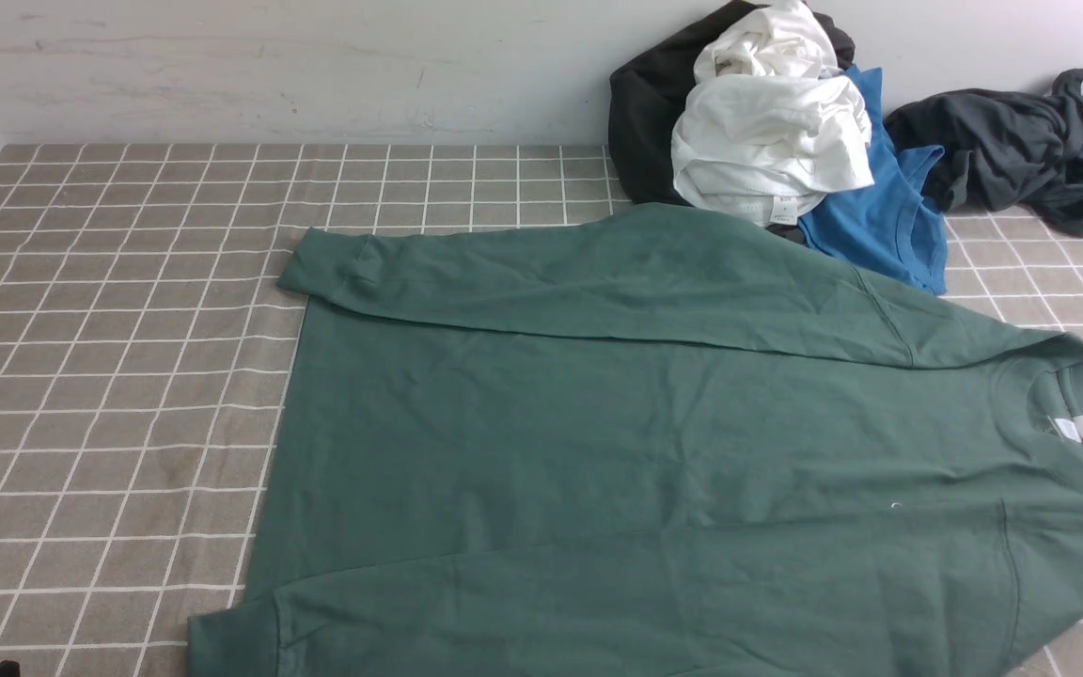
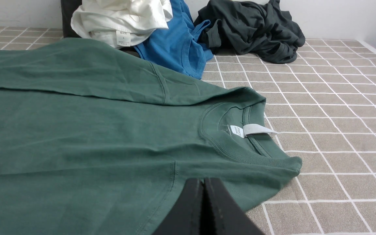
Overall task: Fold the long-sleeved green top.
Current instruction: Use the left arm to clamp the cuff closest to it
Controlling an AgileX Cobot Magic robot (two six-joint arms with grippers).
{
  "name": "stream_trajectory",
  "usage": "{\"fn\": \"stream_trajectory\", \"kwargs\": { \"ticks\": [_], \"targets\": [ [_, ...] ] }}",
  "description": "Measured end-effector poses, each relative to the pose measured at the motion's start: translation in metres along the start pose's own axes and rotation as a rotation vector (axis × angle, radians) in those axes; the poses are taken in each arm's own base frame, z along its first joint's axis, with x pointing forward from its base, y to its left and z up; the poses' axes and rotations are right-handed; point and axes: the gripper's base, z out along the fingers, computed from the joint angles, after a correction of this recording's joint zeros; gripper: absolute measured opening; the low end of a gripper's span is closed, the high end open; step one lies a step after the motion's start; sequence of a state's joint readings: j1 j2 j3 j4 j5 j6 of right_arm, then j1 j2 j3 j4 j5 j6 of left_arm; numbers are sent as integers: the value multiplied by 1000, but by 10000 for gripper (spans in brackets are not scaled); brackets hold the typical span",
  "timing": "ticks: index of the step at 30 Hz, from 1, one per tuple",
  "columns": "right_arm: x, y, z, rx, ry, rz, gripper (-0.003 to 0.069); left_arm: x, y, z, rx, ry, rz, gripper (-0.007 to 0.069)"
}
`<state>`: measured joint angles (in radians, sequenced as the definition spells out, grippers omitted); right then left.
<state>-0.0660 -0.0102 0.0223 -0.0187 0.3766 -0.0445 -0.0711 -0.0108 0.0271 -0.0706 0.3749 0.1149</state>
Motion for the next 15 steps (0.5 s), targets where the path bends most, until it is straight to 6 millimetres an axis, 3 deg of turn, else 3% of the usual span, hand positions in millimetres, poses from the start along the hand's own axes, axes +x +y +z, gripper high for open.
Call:
{"fn": "stream_trajectory", "kwargs": {
  "ticks": [10, 15],
  "targets": [
    [0, 0, 0, 0, 0, -1, -10, -1, 0, 0, -5, -8, 18, -7],
    [-2, 0, 0, 5, -30, -14, -10, -9, 2, 0, -18, -102, 25, -7]
  ]
}}
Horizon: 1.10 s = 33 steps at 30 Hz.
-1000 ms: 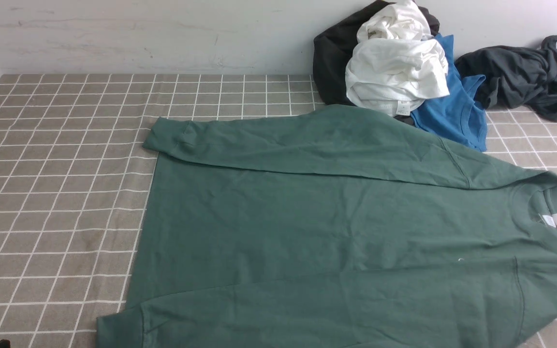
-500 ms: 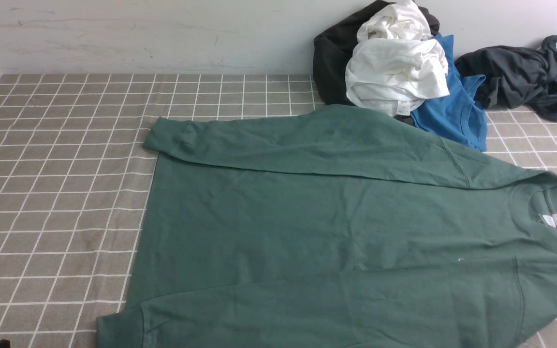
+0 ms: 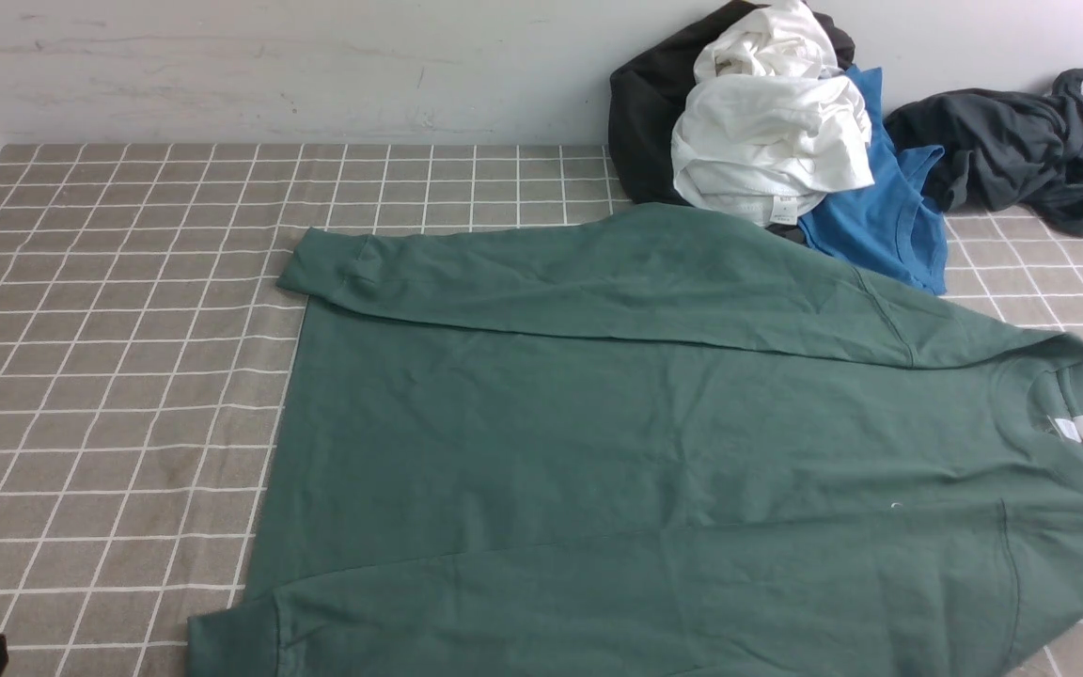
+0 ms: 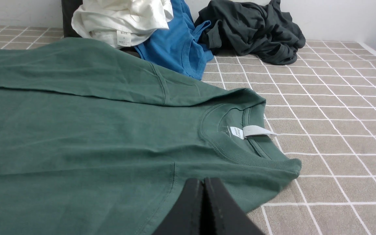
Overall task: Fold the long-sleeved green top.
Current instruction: Use the left arm to clamp the cuff closest to it
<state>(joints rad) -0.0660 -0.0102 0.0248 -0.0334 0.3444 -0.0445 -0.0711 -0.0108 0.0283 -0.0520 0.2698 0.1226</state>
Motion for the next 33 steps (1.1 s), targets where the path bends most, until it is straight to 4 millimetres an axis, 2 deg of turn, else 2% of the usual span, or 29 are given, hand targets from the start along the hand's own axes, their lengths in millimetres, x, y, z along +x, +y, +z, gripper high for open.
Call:
{"fn": "stream_trajectory", "kwargs": {
  "ticks": [4, 9, 12, 16, 17, 19, 20, 22, 23, 26, 28, 30, 31, 32, 33],
  "targets": [
    [-15, -1, -1, 8, -169, -6, -10, -21, 3, -3, -30, -234, 6, -7],
    [-45, -2, -12, 11, -525, 36, -10, -44, 5, -12, -62, -506, 5, -7],
    [-60, -2, -23, -12, -728, 105, -10, -57, 7, -20, -61, -676, -57, -7],
    [-66, -2, -28, -46, -818, 173, -10, -66, 8, -29, -28, -813, -148, -7],
    [-68, -2, -30, -60, -844, 192, -10, -78, 7, -33, -11, -823, -152, -7],
    [-71, -2, -31, -64, -844, 186, -10, -89, 7, -36, -10, -792, -140, -7],
    [-84, -1, -35, -68, -834, 146, -10, -120, 9, -44, -19, -739, -106, -7],
    [-98, -2, -38, -64, -824, 116, -10, -134, 10, -41, -26, -662, -87, -7],
    [-116, -3, -40, -55, -792, 75, -10, -159, 12, -40, -35, -593, -61, -7],
    [-154, -8, -34, -19, -654, -1, -10, -184, 15, -15, -36, -394, -36, -7],
    [-167, -12, -20, 11, -515, -32, -10, -185, 15, 15, -23, -205, -55, -7],
    [-174, -15, 3, 28, -347, -48, -10, -173, 13, 47, 1, 26, -107, -7],
    [-172, -16, 5, 29, -326, -48, -10, -173, 13, 47, 1, 26, -107, -7],
    [-167, -16, 21, 25, -186, -41, -10, -151, 9, 73, 29, 261, -169, -7],
    [-161, -14, 31, 14, -95, -27, -10, -140, 7, 84, 40, 358, -186, -7]
  ]
}}
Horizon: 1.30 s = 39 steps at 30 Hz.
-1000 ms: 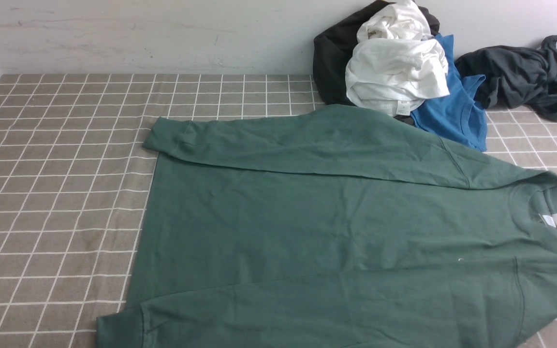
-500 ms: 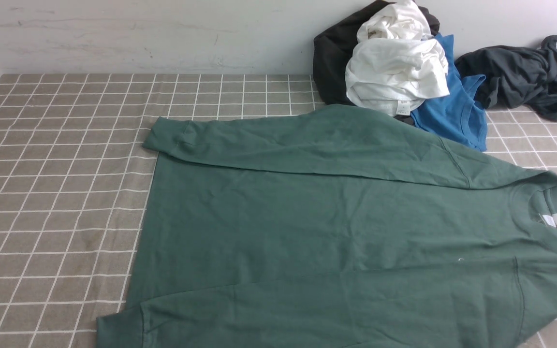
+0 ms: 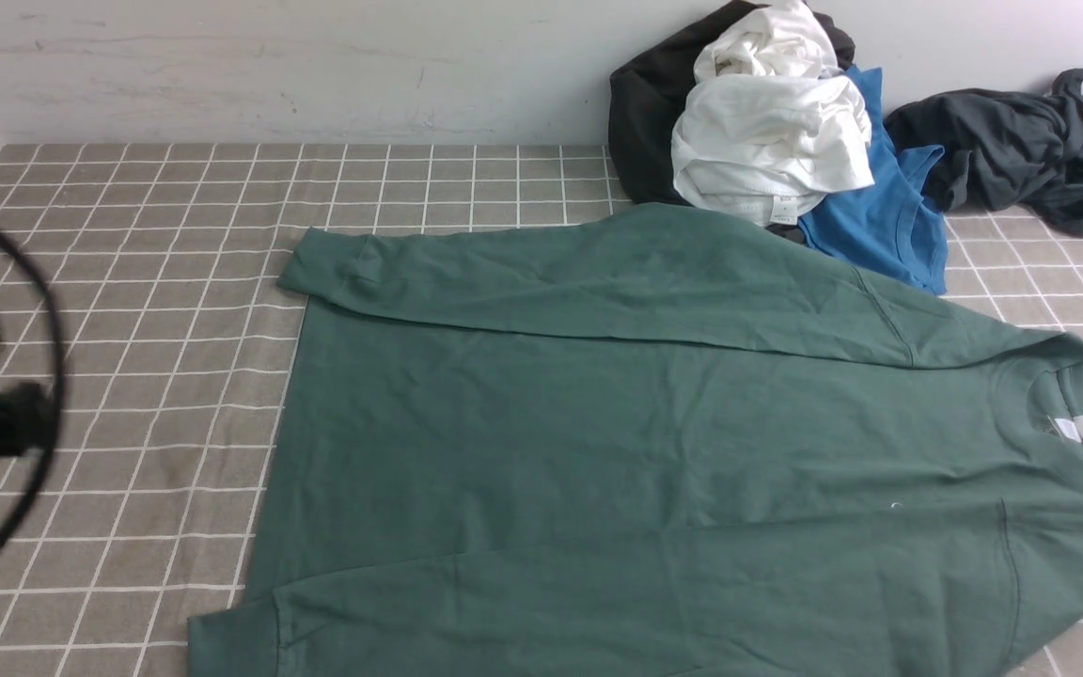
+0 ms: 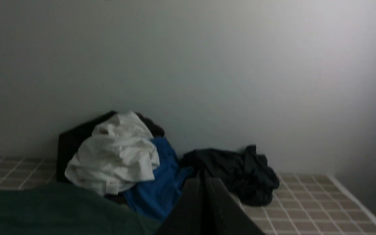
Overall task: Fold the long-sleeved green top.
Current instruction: Use the left arm to clamp the cuff closest to it, then use the left arm to drag and place the cuff at the centered position on the left edge of the fabric
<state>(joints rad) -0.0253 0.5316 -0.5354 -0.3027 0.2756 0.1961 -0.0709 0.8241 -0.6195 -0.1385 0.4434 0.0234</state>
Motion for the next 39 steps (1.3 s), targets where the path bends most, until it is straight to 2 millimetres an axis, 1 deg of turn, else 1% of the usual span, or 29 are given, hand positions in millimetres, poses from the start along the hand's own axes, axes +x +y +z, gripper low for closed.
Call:
{"fn": "stream_trajectory", "kwargs": {
  "ticks": [2, 3, 4, 5, 6, 7, 10, 13, 14, 15, 16, 17, 20, 22, 23, 24, 25, 27, 29, 30, 31, 32, 33, 34, 35, 36, 37, 38, 39],
  "targets": [
    [20, 7, 14, -41, 220, 24, -10, 20, 0, 31, 17, 263, -39, -4],
    [35, 15, 21, -85, 385, 14, -10, 32, 0, 46, 26, 407, -51, 6],
    [36, 16, 23, -94, 394, 17, -10, 33, 0, 49, 27, 427, -50, 8],
    [52, 27, 28, -160, 564, -30, -10, 46, 1, 67, 30, 560, -59, 30],
    [60, 34, 31, -205, 646, -72, -10, 54, 1, 78, 32, 626, -63, 49],
    [65, 39, 33, -244, 698, -114, -10, 60, 2, 87, 32, 677, -68, 84],
    [74, 56, 41, -347, 742, -207, -10, 74, 4, 108, 24, 753, -91, 181],
    [72, 72, 50, -422, 664, -245, -10, 82, 6, 127, 12, 774, -135, 296],
    [71, 74, 51, -428, 648, -244, -10, 84, 6, 129, 10, 779, -139, 301],
    [69, 79, 55, -444, 607, -241, -10, 86, 6, 136, 3, 772, -160, 322],
    [69, 79, 56, -447, 599, -240, -10, 87, 7, 138, 1, 769, -166, 323],
    [68, 82, 59, -455, 579, -238, -10, 90, 8, 145, -9, 768, -174, 315],
    [68, 83, 59, -456, 576, -238, -10, 90, 8, 149, -12, 754, -176, 244],
    [68, 83, 60, -456, 571, -238, -10, 89, 9, 152, -16, 736, -173, 113],
    [68, 83, 60, -456, 570, -238, -10, 89, 9, 152, -15, 734, -172, 83],
    [68, 83, 60, -457, 569, -241, -10, 87, 9, 153, -9, 730, -168, 36],
    [68, 83, 60, -458, 568, -244, -10, 86, 8, 153, -5, 731, -167, 23],
    [68, 83, 60, -459, 566, -251, -10, 79, 6, 153, 18, 733, -163, 5],
    [68, 82, 60, -457, 562, -268, -10, 65, 2, 150, 58, 718, -148, 2],
    [68, 82, 60, -456, 559, -280, -10, 54, -1, 148, 82, 698, -134, 2],
    [68, 82, 60, -454, 555, -295, -10, 36, -4, 145, 112, 652, -108, 2],
    [68, 81, 61, -453, 553, -304, -10, 27, -6, 142, 127, 624, -94, 2],
    [68, 81, 61, -453, 551, -313, -10, 9, -9, 140, 145, 570, -60, 2],
    [68, 81, 61, -452, 549, -320, -10, -3, -10, 138, 154, 529, -38, 2],
    [68, 81, 61, -451, 549, -323, -10, -8, -11, 138, 159, 510, -26, 2],
    [68, 80, 61, -451, 547, -330, -10, -27, -12, 137, 168, 444, 11, 2],
    [68, 80, 61, -450, 545, -335, -10, -38, -13, 138, 172, 405, 36, 2],
    [68, 80, 61, -450, 545, -335, -10, -43, -14, 138, 173, 391, 41, 2],
    [68, 80, 61, -450, 544, -338, -10, -53, -14, 144, 171, 353, 66, 2]
  ]
}}
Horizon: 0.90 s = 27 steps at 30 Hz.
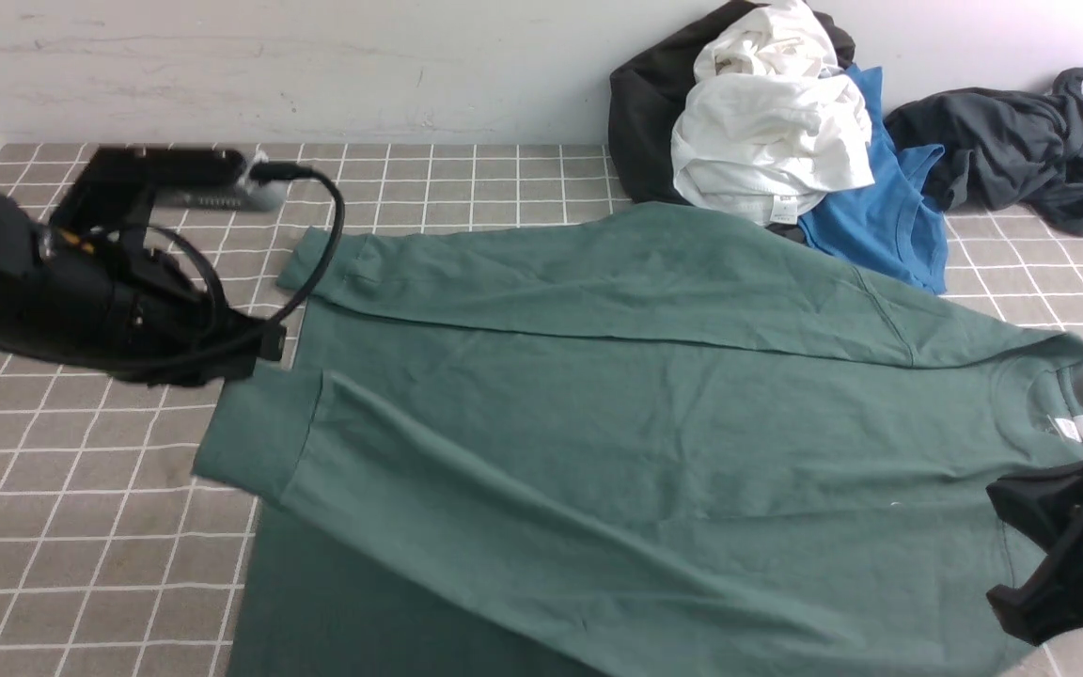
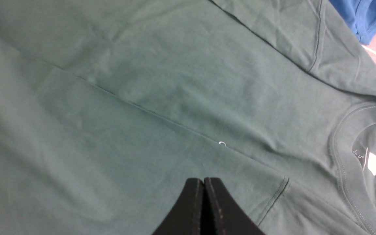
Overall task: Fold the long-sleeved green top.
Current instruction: Use the left arm to drag and place the cuff at the centered position on the left edge of the fabric, then use the left arm to clamp the cuff farthest from it
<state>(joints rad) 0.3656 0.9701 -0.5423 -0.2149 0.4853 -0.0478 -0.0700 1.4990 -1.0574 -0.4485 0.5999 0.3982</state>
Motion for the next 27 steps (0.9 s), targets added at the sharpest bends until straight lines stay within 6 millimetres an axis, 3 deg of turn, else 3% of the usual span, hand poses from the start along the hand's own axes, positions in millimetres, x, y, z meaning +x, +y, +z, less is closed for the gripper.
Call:
{"fn": "stream_trajectory", "kwargs": {
  "ticks": [3, 7, 8, 9, 13, 16, 23, 27],
  "targets": [
    [0, 0, 0, 0, 0, -1, -10, -14, 5, 12, -13, -23, 25, 2],
    [0, 0, 0, 1, 0, 4, -10, -19, 21, 70, -29, 52, 15, 2],
    [0, 0, 0, 1, 0, 5, -10, -19, 22, 73, -29, 56, 14, 2],
    [0, 0, 0, 1, 0, 6, -10, -17, 28, 93, -18, 115, -6, 2],
    [0, 0, 0, 1, 0, 7, -10, -20, 42, 124, 10, 243, -84, 10],
    [0, 0, 0, 2, -1, 7, -10, -29, 47, 130, 12, 269, -85, 38],
    [-2, 0, 1, 1, -14, 10, -10, -89, 61, 126, -49, 135, -92, 273],
    [-3, 1, 6, -4, -21, 9, -10, -108, 68, 141, -69, 58, -90, 349]
  ]
}}
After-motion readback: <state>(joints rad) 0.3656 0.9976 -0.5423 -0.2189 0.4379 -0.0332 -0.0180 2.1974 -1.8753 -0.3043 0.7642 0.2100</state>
